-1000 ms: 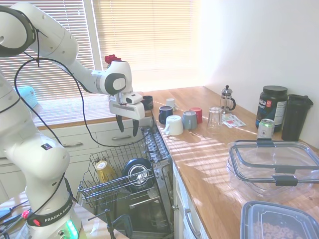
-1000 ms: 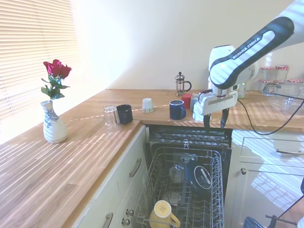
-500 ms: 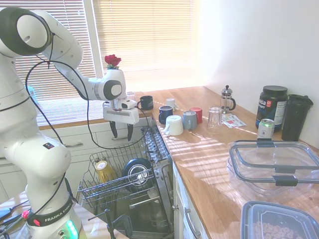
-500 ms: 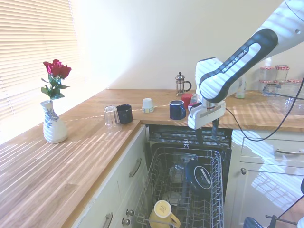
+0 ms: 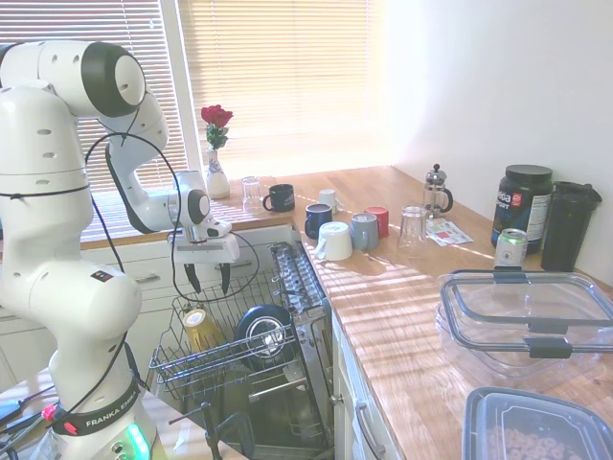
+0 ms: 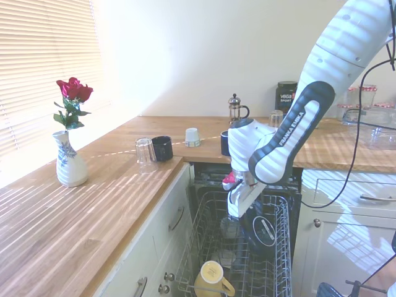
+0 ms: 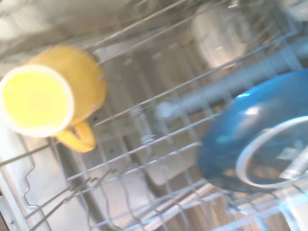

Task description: Unload the mug from the dish rack

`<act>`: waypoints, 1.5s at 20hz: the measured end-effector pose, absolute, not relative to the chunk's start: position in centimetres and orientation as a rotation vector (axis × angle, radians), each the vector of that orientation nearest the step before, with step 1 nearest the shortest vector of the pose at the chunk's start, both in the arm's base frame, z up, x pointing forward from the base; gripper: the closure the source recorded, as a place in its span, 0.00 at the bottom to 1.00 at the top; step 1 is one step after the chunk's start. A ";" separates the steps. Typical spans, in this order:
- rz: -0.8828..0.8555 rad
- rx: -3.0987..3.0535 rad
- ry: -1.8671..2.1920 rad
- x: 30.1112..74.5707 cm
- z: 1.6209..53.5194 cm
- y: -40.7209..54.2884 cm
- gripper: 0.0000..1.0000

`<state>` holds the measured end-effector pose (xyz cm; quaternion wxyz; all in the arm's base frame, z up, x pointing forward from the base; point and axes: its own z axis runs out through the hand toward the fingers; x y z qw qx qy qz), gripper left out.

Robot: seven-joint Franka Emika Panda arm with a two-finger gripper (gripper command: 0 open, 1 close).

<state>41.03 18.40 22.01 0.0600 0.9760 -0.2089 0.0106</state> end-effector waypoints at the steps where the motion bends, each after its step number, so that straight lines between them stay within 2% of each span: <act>1: 0.025 2.961 -0.612 40.7 20.7 19.0 0.00; 6: -0.004 2.999 -0.525 39.5 15.8 21.5 0.00; 15: 0.008 3.066 -0.304 39.9 10.3 24.0 0.00; 30: 0.063 3.126 -0.126 40.8 6.0 26.1 0.00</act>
